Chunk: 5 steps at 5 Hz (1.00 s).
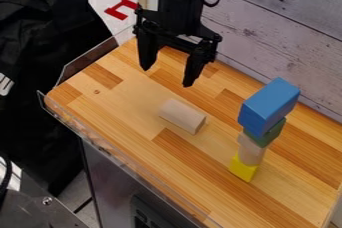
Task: Put the rectangle on top of the tower
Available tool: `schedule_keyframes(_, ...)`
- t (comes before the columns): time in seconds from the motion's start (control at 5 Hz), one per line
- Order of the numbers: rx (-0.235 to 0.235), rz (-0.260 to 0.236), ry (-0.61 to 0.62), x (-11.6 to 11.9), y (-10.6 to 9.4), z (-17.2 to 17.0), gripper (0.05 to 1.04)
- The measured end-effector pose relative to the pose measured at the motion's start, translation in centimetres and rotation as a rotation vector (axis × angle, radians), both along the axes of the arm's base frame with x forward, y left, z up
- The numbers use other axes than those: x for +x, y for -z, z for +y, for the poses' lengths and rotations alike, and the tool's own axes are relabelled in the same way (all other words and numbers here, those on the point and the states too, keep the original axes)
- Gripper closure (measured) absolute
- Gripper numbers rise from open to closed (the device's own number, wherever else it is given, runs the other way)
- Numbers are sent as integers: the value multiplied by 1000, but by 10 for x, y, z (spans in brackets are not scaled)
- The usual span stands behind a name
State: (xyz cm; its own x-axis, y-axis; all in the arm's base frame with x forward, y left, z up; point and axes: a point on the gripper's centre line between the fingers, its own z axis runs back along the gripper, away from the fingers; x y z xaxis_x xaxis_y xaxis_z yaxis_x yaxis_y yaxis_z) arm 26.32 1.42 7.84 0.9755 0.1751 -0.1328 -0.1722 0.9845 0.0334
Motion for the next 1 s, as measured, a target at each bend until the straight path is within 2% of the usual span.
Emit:
schedule_keyframes(0.2,-12,33,-11,-3,9,-2,85)
schedule_keyframes(0.4,-101,38,-217,1,32,-11,85)
schedule_keyframes(0.6,-136,38,-339,7,45,-15,85)
schedule_keyframes(0.8,-158,13,-475,11,51,-20,85)
schedule_keyframes(1.0,-135,47,-679,9,65,-15,85)
